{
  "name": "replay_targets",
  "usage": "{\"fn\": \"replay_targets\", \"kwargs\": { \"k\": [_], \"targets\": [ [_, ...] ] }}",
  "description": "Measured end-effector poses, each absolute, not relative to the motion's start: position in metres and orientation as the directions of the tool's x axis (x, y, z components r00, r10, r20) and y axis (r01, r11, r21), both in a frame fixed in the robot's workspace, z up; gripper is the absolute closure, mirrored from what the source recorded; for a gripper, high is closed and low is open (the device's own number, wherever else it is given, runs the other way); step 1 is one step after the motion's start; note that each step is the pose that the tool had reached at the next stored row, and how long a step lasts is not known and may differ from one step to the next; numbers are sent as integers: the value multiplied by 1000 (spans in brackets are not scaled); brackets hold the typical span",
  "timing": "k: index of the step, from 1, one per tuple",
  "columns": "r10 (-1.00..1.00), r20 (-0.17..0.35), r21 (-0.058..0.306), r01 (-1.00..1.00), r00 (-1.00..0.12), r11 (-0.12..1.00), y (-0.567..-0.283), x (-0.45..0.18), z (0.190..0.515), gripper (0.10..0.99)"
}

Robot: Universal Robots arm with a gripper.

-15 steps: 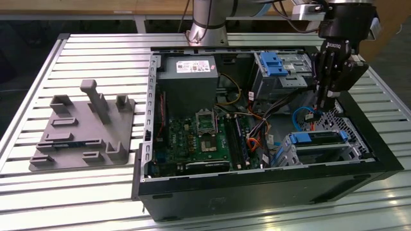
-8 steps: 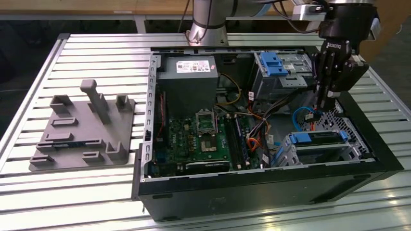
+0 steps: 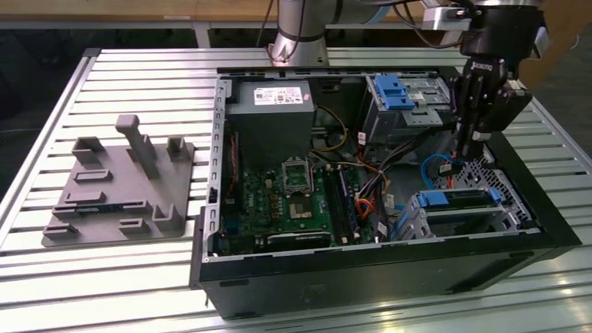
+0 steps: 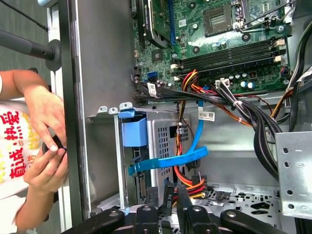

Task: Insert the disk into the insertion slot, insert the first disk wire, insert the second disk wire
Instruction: 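Insert the first disk wire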

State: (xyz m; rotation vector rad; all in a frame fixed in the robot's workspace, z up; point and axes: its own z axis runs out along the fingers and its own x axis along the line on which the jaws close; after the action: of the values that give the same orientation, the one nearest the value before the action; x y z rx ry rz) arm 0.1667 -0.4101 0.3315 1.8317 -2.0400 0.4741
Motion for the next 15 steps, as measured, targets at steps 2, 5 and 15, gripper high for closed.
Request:
{"fn": "replay_targets", "kwargs": {
  "k": [2,5,15],
  "targets": [
    [-875,475,-10,-994,-97,105,-409,167,331,796],
    [-874,476,-11,-994,-97,105,-408,167,331,796],
    [-873,479,-11,-994,-97,105,-407,167,328,882]
  ]
}}
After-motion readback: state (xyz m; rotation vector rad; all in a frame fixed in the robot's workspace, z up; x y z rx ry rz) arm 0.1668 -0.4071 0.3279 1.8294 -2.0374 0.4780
